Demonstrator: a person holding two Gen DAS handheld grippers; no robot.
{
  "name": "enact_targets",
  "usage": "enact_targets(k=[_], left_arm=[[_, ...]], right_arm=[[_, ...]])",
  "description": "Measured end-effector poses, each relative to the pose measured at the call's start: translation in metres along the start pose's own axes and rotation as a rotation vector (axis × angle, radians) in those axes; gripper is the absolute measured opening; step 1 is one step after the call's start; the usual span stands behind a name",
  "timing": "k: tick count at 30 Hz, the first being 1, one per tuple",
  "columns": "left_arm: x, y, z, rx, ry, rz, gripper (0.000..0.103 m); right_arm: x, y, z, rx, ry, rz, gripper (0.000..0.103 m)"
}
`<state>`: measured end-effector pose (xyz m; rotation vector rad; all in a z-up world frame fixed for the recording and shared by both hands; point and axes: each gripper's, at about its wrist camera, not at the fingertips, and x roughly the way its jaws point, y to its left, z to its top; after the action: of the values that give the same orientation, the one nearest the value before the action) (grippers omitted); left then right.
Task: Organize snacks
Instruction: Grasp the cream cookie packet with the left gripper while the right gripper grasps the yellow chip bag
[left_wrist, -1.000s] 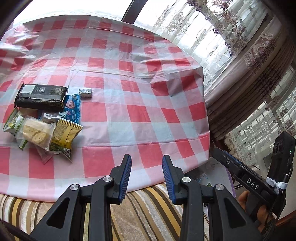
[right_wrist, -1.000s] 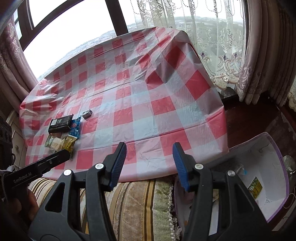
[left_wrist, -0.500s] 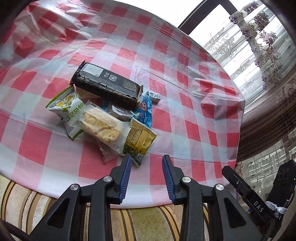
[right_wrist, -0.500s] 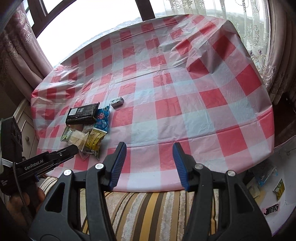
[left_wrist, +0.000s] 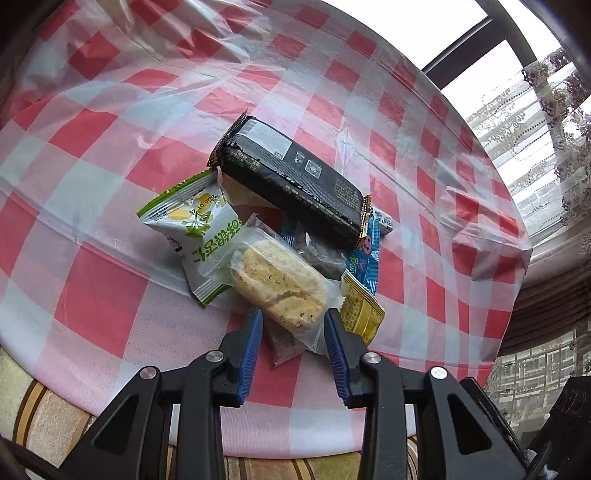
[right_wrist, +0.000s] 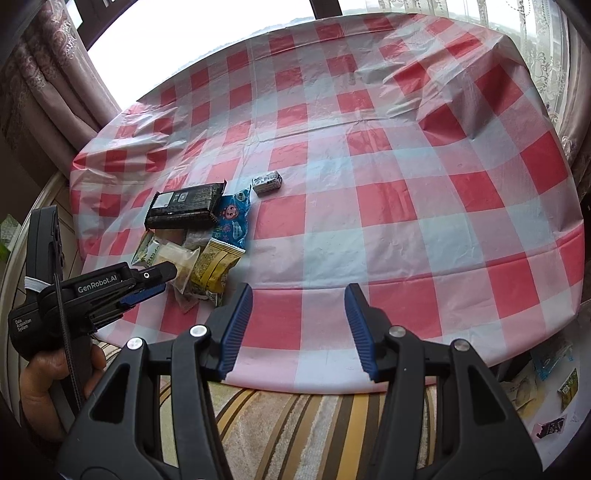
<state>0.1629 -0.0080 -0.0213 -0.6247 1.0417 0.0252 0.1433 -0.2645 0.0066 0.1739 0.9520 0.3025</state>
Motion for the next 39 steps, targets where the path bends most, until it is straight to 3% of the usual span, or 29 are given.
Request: enact_targets(k=[4,11,16,19,30,39], left_arm=[[0.009,-0.003,0.009,0.006,0.002,0.030,0.047],[0.020,-0.016,0.022,0.055,-0.005,0.078,0.056],[0.030,-0.025,0.027,0.117,-0.009,0.133,0.055],[0.029,-0.025,0.024,0.151,-0.016,0.155,0.043],[0.005,-0.007,0.008,0.128,-0.036,0.076,0.038],[-0.021,0.020,-0.009,0.086,-0.050,0.064,0.038]], right_arm=[[0.004,0.000,0.001,0.005,0.011,0.003,0.056],[0.012,0.002,0.001,0.009,0.035,0.002,0.056],[0.018,0.002,0.003,0.019,0.052,-0.007,0.056],[0.023,0.005,0.004,0.019,0.063,-0.006,0.056],[0.047,0.027,0.010,0.028,0.108,0.017,0.056],[0.068,0.063,0.016,-0.034,0.136,0.037,0.056]])
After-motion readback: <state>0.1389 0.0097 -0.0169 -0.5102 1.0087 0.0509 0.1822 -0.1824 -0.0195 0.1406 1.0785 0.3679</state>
